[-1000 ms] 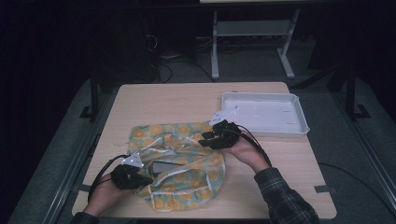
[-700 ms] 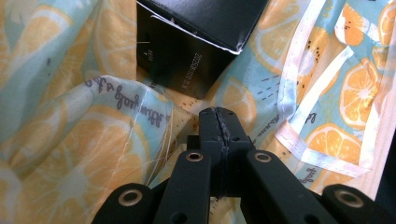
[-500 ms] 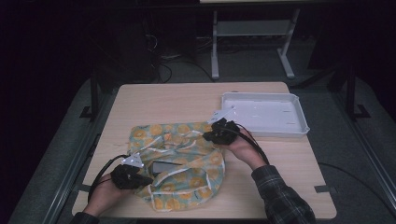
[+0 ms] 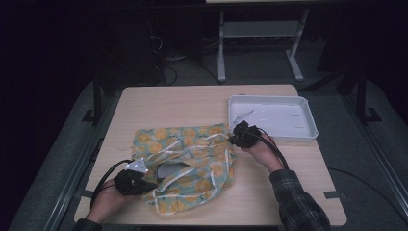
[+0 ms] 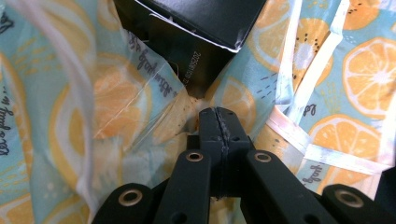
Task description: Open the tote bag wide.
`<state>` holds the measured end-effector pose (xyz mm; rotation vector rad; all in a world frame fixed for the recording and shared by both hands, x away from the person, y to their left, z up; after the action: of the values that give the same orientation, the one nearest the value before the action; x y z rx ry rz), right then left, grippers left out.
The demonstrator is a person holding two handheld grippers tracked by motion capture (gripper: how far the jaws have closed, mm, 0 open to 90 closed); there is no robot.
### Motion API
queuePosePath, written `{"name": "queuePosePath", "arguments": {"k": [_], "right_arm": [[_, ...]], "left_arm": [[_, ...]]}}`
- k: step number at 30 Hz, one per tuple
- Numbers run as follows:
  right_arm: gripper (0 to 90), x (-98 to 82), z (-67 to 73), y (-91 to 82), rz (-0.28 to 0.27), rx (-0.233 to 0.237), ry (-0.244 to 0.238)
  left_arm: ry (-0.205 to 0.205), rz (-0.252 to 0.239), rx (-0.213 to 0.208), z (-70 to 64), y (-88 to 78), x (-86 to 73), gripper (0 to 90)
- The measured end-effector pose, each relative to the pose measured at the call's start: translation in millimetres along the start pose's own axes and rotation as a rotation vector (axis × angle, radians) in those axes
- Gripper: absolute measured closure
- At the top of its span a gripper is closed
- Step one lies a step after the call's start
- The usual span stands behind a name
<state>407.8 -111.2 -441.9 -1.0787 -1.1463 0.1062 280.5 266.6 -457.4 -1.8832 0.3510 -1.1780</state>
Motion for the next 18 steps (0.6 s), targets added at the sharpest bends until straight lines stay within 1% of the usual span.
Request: {"name": "queuePosePath", "arguments": {"k": [2, 4, 7, 10, 11, 13, 15, 16, 18], "right_arm": [[88.7, -1.4, -0.2, 0.4, 0.011, -0.013, -0.005], [87.7, -1.3, -0.2, -1.2, 0.005, -0.003, -0.001], [80.2, 0.9, -0.2, -8.9, -0.026, 0.016, 0.020], [71.8, 3.9, -0.1, -22.0, -0.069, 0.041, 0.038], [68.4, 5.3, 0.3, -26.9, -0.073, 0.051, 0.046], [64.2, 8.2, 0.7, -37.5, -0.084, 0.055, 0.034], [63.0, 11.0, 3.3, -48.3, -0.114, 0.083, 0.041], [62.6, 12.3, 5.9, -52.0, -0.129, 0.106, 0.035], [60.7, 14.9, 15.2, -56.6, -0.136, 0.147, 0.017]], "left_arm": [[-0.001, 0.000, 0.000, -0.2, 0.0, 0.0, 89.5], [0.001, 0.001, -0.001, 0.2, -0.1, 0.0, 89.5], [0.001, 0.001, -0.001, 0.2, -0.1, 0.0, 89.5], [0.000, 0.001, 0.001, -0.2, 0.0, 0.1, 89.5], [0.000, 0.001, 0.000, -0.2, 0.0, 0.1, 89.5], [-0.001, 0.001, -0.001, 0.1, 0.0, 0.1, 89.5], [-0.001, 0.001, -0.002, 0.3, -0.1, 0.1, 89.5], [-0.002, 0.001, -0.003, 0.5, 0.0, 0.1, 89.5], [-0.003, 0.000, -0.003, 0.9, 0.0, 0.0, 89.5]]}}
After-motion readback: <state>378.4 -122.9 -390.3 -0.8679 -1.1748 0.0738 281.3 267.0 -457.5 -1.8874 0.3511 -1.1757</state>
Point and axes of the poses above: each handheld gripper's, and its own axes: y roughly forward along the jaws, x roughly out of its top, z roughly to its left, the point moved 1 cm from there along y, roughly forward along the jaws, and after that the axes turned 5 degrees about -z, right-handed, at the moved point
